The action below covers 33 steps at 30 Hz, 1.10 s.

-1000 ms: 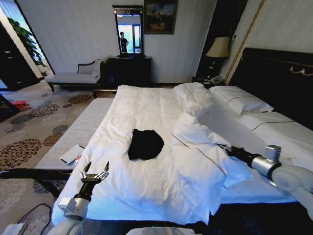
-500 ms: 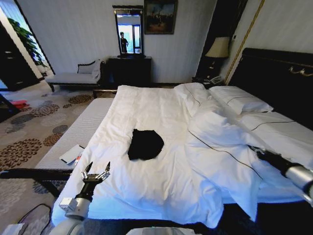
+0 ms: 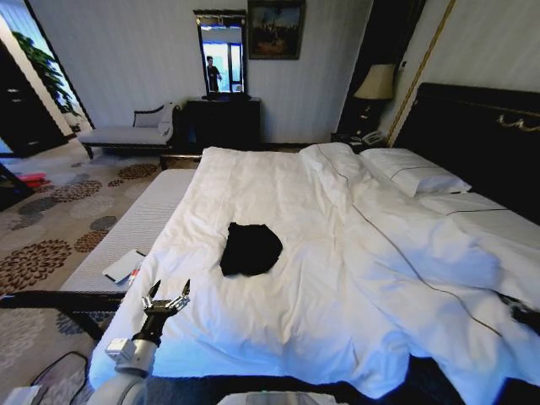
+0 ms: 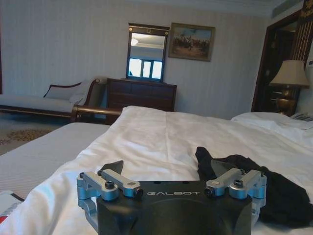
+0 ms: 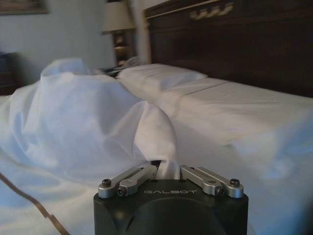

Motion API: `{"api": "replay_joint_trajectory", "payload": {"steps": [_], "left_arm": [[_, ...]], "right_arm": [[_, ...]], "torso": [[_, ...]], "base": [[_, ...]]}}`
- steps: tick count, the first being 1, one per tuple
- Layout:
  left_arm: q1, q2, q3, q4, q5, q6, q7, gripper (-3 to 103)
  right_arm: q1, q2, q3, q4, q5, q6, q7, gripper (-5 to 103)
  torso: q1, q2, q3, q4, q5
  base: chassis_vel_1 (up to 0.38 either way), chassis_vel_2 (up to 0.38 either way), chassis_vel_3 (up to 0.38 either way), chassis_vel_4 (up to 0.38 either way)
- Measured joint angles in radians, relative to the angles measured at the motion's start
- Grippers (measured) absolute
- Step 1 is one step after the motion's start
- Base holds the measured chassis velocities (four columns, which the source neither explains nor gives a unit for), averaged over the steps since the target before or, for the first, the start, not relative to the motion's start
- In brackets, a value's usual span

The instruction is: Fold the clothes on the bed.

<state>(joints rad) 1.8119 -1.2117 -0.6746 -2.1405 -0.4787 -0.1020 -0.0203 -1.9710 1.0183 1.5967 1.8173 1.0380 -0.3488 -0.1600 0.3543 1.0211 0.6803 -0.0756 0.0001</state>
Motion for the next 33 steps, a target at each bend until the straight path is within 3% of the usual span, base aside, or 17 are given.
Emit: {"api": "replay_joint_trajectory", "payload": {"steps": [7,13,20,23,28,33], "left_arm": [[-0.003,0.003,0.007,0.029,-0.005,-0.002,-0.001,100],[-0.012,0.001,0.01,0.041,-0.01,-0.002,-0.002,100],[-0.006,-0.003,0.011,0.047,-0.01,-0.003,-0.003,100],[-0.002,-0.005,0.009,0.047,-0.008,-0.003,-0.005,100],[0.0,-0.009,0.007,0.037,-0.002,-0.001,-0.011,100],[0.034,-0.016,0.001,0.033,0.008,-0.007,-0.012,100]], "right_arm": [[-0.018,-0.001,0.101,-0.082,0.019,-0.004,0.0,1],[-0.017,0.026,0.134,-0.12,0.008,-0.01,0.002,1],[-0.01,0.008,0.156,-0.212,-0.008,-0.001,-0.001,1],[-0.004,0.01,0.148,-0.222,-0.025,0.005,-0.002,1],[0.026,0.075,0.072,-0.245,-0.085,0.024,0.006,1],[0.048,0.143,0.003,-0.314,-0.124,0.062,0.005,1]], "torso": [[0.0,0.0,0.0,0.0,-0.0002],[0.0,0.0,0.0,0.0002,0.0001],[0.0,0.0,0.0,0.0006,0.0001],[0.0,0.0,0.0,0.0004,-0.0001],[0.0,0.0,0.0,-0.0001,-0.0001],[0.0,0.0,0.0,0.0011,0.0]], "base": [[0.0,0.0,0.0,0.0],[0.0,0.0,0.0,0.0],[0.0,0.0,0.0,0.0],[0.0,0.0,0.0,0.0],[0.0,0.0,0.0,0.0],[0.0,0.0,0.0,0.0]]}}
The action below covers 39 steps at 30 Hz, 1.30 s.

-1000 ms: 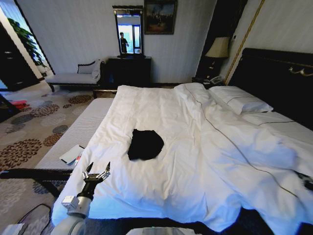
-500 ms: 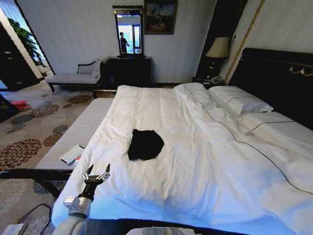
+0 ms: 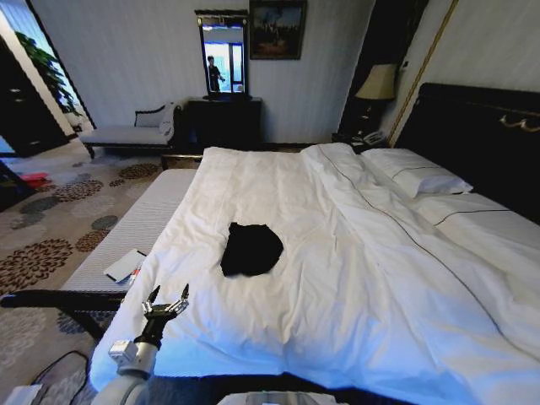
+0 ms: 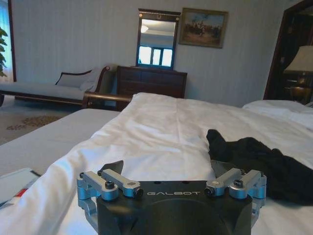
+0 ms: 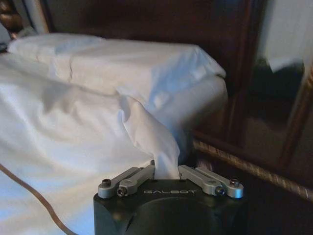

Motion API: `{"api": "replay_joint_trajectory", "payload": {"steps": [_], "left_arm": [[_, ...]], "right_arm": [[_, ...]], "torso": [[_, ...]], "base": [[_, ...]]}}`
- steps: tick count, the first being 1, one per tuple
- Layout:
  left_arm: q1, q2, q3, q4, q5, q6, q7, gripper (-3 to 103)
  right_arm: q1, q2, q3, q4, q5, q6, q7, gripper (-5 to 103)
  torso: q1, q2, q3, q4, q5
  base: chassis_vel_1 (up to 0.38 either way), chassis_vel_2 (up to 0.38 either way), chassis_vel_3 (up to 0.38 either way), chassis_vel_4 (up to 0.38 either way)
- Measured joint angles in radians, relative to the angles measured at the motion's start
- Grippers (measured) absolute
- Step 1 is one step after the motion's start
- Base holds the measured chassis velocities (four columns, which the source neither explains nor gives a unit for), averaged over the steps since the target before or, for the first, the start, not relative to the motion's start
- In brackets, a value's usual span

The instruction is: Fold the clothes on the bed.

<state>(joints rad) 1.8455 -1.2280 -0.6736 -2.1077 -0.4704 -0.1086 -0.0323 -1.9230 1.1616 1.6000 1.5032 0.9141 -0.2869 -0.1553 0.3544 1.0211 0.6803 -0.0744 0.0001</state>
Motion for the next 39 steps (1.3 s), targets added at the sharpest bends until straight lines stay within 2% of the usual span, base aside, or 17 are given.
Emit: {"api": "replay_joint_trajectory", "payload": {"steps": [5,9,19,20,22,25,26,27,28,29,31,32,35,37,39], "left_arm": [[0.005,-0.004,-0.001,0.002,0.003,-0.003,0.0,100],[0.003,-0.012,-0.001,-0.003,0.008,-0.002,-0.001,100],[0.013,-0.017,-0.001,-0.01,0.018,-0.001,-0.003,100],[0.014,-0.017,-0.002,-0.012,0.018,-0.001,-0.003,100],[0.016,-0.018,-0.003,-0.013,0.019,-0.001,-0.003,100],[0.024,-0.018,-0.01,-0.014,0.019,-0.001,-0.003,100],[0.024,-0.018,-0.01,-0.014,0.019,-0.001,-0.003,100],[0.026,-0.018,-0.011,-0.014,0.019,-0.002,-0.003,100],[0.027,-0.018,-0.011,-0.015,0.02,-0.002,-0.003,100],[0.028,-0.018,-0.011,-0.015,0.021,-0.002,-0.003,100],[0.029,-0.019,-0.011,-0.017,0.023,-0.002,-0.004,100],[0.029,-0.019,-0.011,-0.017,0.023,-0.002,-0.004,100],[0.028,-0.019,-0.009,-0.022,0.026,-0.002,-0.004,100],[0.028,-0.018,-0.008,-0.023,0.027,-0.002,-0.004,100],[0.027,-0.017,-0.008,-0.028,0.027,-0.001,-0.004,100]], "right_arm": [[0.013,0.018,-0.039,-0.054,-0.066,0.021,0.003,1],[0.021,0.018,-0.064,-0.091,-0.106,0.039,0.006,1],[0.076,-0.007,-0.119,-0.143,-0.088,0.096,0.053,-2],[0.079,-0.006,-0.121,-0.139,-0.088,0.099,0.056,3],[0.081,-0.004,-0.123,-0.134,-0.089,0.102,0.061,3],[0.083,0.001,-0.119,-0.116,-0.089,0.108,0.074,19],[0.083,0.001,-0.119,-0.116,-0.089,0.108,0.074,19],[0.081,0.002,-0.115,-0.112,-0.089,0.109,0.076,25],[0.078,0.003,-0.108,-0.106,-0.089,0.111,0.077,30],[0.075,0.005,-0.1,-0.102,-0.089,0.113,0.077,30],[0.066,0.014,-0.083,-0.087,-0.089,0.118,0.077,41],[0.066,0.014,-0.083,-0.087,-0.089,0.118,0.077,41],[0.06,0.03,-0.064,-0.062,-0.077,0.124,0.076,57],[0.059,0.033,-0.061,-0.055,-0.073,0.127,0.076,57],[0.055,0.041,-0.05,-0.033,-0.063,0.132,0.075,68]], "torso": [[0.0,0.0,0.0,-0.0008,-0.0002],[0.0,0.0,0.0,-0.0005,-0.0003],[0.0,0.0,0.0,-0.0024,-0.0002],[0.0,0.0,0.0,-0.0025,-0.0001],[0.0,0.0,0.0,-0.0025,-0.0001],[0.0,0.0,0.0,-0.0013,0.0],[0.0,0.0,0.0,-0.0013,0.0],[0.0,0.0,0.0,-0.001,-0.0001],[0.0,0.0,0.0,-0.0009,-0.0001],[0.0,0.0,0.0,-0.0009,-0.0002],[0.0,0.0,0.0,-0.0011,-0.0003],[0.0,0.0,0.0,-0.0011,-0.0003],[0.0,0.0,0.0,-0.0011,-0.0002],[0.0,0.0,0.0,-0.0011,-0.0002],[0.0,0.0,0.0,-0.001,0.0]], "base": [[0.0,0.0,0.0,0.0],[0.0,0.0,0.0,0.0],[0.0,0.0,0.0,0.0],[0.0,0.0,0.0,0.0],[0.0,0.0,0.0,0.0],[0.0,0.0,0.0,0.0],[0.0,0.0,0.0,0.0],[0.0,0.0,0.0,0.0],[0.0,0.0,0.0,0.0],[0.0,0.0,0.0,0.0],[0.0,0.0,0.0,0.0],[0.0,0.0,0.0,0.0],[0.0,0.0,0.0,0.0],[0.0,0.0,0.0,0.0],[0.0,0.0,0.0,0.0]]}}
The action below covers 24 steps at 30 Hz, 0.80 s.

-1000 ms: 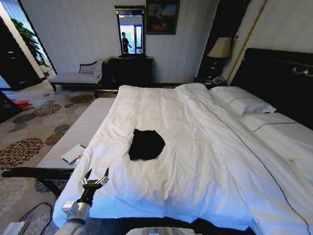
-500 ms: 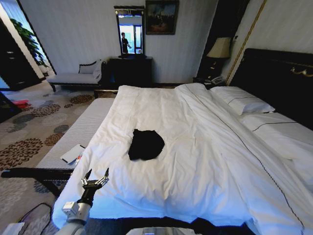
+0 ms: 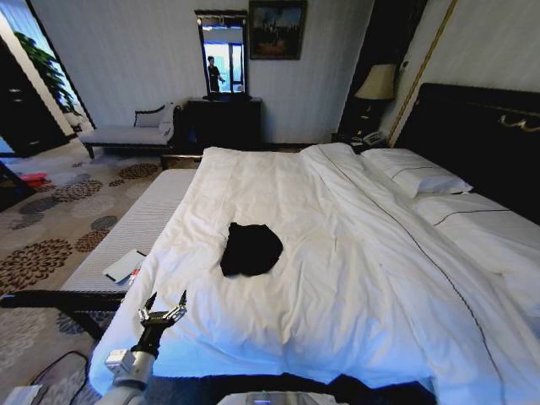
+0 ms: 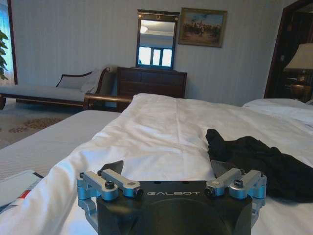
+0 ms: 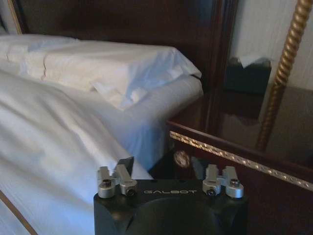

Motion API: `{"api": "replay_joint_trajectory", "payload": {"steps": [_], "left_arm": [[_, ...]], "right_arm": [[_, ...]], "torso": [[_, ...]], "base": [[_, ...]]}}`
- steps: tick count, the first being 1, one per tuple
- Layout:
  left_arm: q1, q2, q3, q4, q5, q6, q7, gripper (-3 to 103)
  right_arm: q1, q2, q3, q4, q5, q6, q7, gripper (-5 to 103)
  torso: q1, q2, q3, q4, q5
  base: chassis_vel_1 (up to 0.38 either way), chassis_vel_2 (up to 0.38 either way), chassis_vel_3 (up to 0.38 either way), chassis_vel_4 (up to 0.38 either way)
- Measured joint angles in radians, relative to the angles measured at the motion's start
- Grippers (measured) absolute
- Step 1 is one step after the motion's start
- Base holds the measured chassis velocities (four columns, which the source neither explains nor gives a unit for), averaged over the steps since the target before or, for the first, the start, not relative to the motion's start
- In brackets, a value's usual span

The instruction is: Fold the clothes on the bed.

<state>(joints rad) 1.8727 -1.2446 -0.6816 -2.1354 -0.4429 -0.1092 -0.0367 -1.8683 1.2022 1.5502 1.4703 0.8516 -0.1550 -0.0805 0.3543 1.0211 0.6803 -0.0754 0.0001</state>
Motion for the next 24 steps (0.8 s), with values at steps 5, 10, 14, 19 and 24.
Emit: {"api": "replay_joint_trajectory", "payload": {"steps": [5,10,14,19,24], "left_arm": [[0.0,0.002,-0.007,-0.006,-0.001,0.001,-0.001,100],[-0.001,0.004,-0.014,-0.017,-0.002,0.005,-0.004,100],[-0.008,0.005,-0.015,-0.03,-0.002,0.016,-0.009,100],[-0.013,0.006,-0.015,-0.037,-0.002,0.024,-0.014,100],[-0.041,0.015,-0.008,-0.042,0.005,0.052,-0.029,100]], "right_arm": [[-0.02,0.02,0.031,0.084,0.02,0.01,-0.002,84],[-0.029,0.035,0.04,0.198,0.049,0.016,-0.004,100],[-0.035,0.04,0.039,0.307,0.069,0.018,-0.007,100],[-0.04,0.038,0.03,0.374,0.072,0.019,-0.009,100],[-0.025,0.03,-0.062,0.502,0.058,0.011,-0.006,100]], "torso": [[0.0,0.0,0.0,-0.0002,-0.0001],[0.0,0.0,0.0,0.0,-0.0002],[0.0,0.0,0.0,0.0,-0.0002],[0.0,0.0,0.0,0.0001,-0.0002],[0.0,0.0,0.0,0.0004,0.0001]], "base": [[0.0,0.0,0.0,0.0],[0.0,0.0,0.0,0.0],[0.0,0.0,0.0,0.0],[0.0,0.0,0.0,0.0],[0.0,0.0,0.0,0.0]]}}
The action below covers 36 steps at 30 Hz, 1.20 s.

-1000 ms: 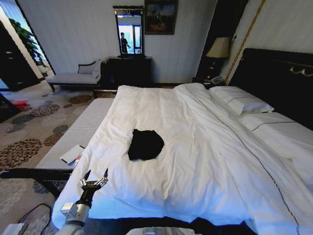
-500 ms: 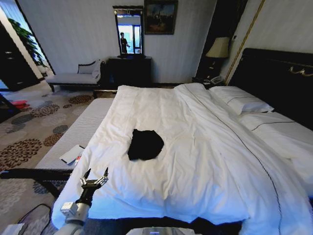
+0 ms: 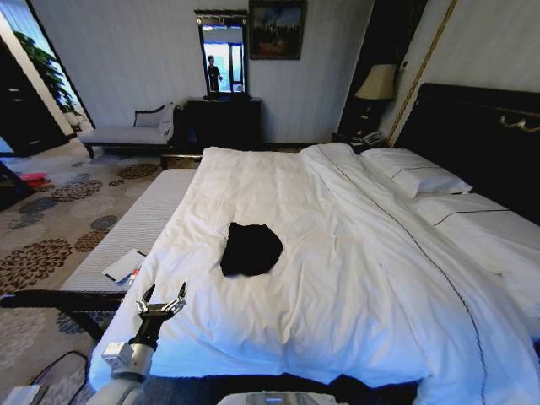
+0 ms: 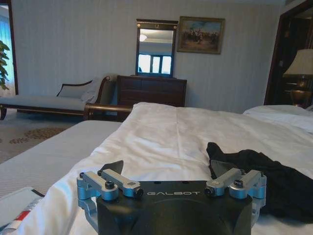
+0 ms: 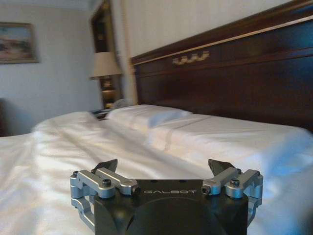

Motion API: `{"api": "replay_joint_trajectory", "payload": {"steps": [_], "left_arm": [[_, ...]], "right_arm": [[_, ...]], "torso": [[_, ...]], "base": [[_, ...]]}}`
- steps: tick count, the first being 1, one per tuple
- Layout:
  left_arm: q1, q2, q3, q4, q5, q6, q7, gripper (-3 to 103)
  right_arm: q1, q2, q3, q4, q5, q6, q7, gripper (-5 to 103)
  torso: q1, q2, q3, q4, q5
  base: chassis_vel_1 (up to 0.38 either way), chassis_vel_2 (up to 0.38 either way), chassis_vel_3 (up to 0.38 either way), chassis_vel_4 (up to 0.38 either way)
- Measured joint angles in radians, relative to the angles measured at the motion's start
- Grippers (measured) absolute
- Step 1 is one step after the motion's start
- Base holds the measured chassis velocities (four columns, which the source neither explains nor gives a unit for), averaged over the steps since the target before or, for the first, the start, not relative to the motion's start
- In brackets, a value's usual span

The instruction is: Fold the clothes on the bed.

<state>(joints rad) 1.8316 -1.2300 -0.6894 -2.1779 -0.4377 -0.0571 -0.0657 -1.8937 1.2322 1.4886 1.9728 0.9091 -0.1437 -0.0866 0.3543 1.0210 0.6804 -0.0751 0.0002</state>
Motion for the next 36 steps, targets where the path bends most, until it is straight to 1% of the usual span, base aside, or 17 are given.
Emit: {"api": "replay_joint_trajectory", "payload": {"steps": [3,4,5,7,10,11,13,14,15,17,19,22,24,28,30,34,36], "left_arm": [[-0.031,0.021,0.011,0.0,0.004,0.021,-0.013,100],[-0.071,0.044,0.022,0.0,0.004,0.047,-0.032,100],[-0.15,0.083,0.039,-0.007,-0.02,0.102,-0.073,100],[-0.169,0.092,0.041,-0.01,-0.032,0.117,-0.084,100],[-0.243,0.149,0.065,-0.016,-0.126,0.189,-0.142,100],[-0.243,0.149,0.065,-0.016,-0.126,0.189,-0.142,100],[-0.306,0.209,0.095,0.011,-0.171,0.217,-0.169,100],[-0.337,0.241,0.108,0.03,-0.198,0.226,-0.18,100],[-0.337,0.241,0.108,0.03,-0.198,0.226,-0.18,100],[-0.392,0.298,0.128,0.058,-0.261,0.236,-0.191,100],[-0.472,0.372,0.161,0.096,-0.38,0.247,-0.193,100],[-0.546,0.411,0.192,0.143,-0.414,0.256,-0.193,100],[-0.571,0.42,0.202,0.16,-0.419,0.26,-0.193,100],[-0.769,0.453,0.32,0.29,-0.497,0.282,-0.204,100],[-0.805,0.453,0.349,0.313,-0.515,0.287,-0.21,100],[-1.02,0.417,0.518,0.44,-0.627,0.353,-0.274,100],[-1.067,0.401,0.551,0.472,-0.652,0.376,-0.29,100]], "right_arm": [[0.013,-0.006,-0.032,0.033,-0.008,-0.004,0.0,100],[0.02,-0.016,-0.05,0.054,-0.011,-0.007,0.0,100],[0.027,-0.048,-0.073,0.093,-0.019,-0.011,-0.003,100],[0.029,-0.063,-0.08,0.103,-0.02,-0.014,-0.004,100],[0.048,-0.142,-0.134,0.126,-0.058,-0.028,-0.002,100],[0.048,-0.142,-0.134,0.126,-0.058,-0.028,-0.002,100],[0.056,-0.161,-0.166,0.13,-0.088,-0.03,0.002,100],[0.059,-0.162,-0.181,0.134,-0.098,-0.032,0.003,100],[0.059,-0.162,-0.181,0.134,-0.098,-0.032,0.003,100],[0.062,-0.157,-0.199,0.141,-0.116,-0.033,0.005,100],[0.061,-0.144,-0.218,0.143,-0.149,-0.033,0.007,100],[0.057,-0.133,-0.225,0.142,-0.163,-0.033,0.009,100],[0.055,-0.13,-0.226,0.143,-0.166,-0.033,0.009,100],[0.047,-0.111,-0.237,0.146,-0.198,-0.033,0.01,100],[0.046,-0.109,-0.24,0.149,-0.2,-0.036,0.013,100],[0.049,-0.096,-0.256,0.179,-0.204,-0.057,0.034,100],[0.049,-0.093,-0.26,0.185,-0.207,-0.059,0.038,100]], "torso": [[0.0,0.0,0.0,0.0,-0.0001],[0.0,0.0,0.0,-0.0003,-0.0002],[0.0,0.0,0.0,-0.0011,-0.0004],[0.0,0.0,0.0,-0.0014,-0.0004],[0.0,0.0,0.0,0.0006,-0.0004],[0.0,0.0,0.0,0.0006,-0.0004],[0.0,0.0,0.0,0.0001,-0.0003],[0.0,0.0,0.0,-0.0009,-0.0002],[0.0,0.0,0.0,-0.0009,-0.0002],[0.0,0.0,0.0,-0.0006,-0.0004],[0.0,0.0,0.0,0.0,-0.0006],[0.0,0.0,0.0,-0.0002,0.0],[0.0,0.0,0.0,-0.0004,-0.0002],[0.0,0.0,0.0,-0.0002,-0.0003],[0.0,0.0,0.0,-0.0001,-0.0004],[0.0,0.0,0.0,-0.0005,-0.0006],[0.0,0.0,0.0,-0.0007,-0.0003]], "base": [[0.0,0.0,0.0,0.0],[0.0,0.0,0.0,0.0],[0.0,0.0,0.0,0.0],[0.0,0.0,0.0,0.0],[0.0,0.0,0.0,0.0],[0.0,0.0,0.0,0.0],[0.0,0.0,0.0,0.0],[0.0,0.0,0.0,0.0],[0.0,0.0,0.0,0.0],[0.0,0.0,0.0,0.0],[0.0,0.0,0.0,0.0],[0.0,0.0,0.0,0.0],[0.0,0.0,0.0,0.0],[0.0,0.0,0.0,0.0],[0.0,0.0,0.0,0.0],[0.0,0.0,0.0,0.0],[0.0,0.0,0.0,0.0]]}}
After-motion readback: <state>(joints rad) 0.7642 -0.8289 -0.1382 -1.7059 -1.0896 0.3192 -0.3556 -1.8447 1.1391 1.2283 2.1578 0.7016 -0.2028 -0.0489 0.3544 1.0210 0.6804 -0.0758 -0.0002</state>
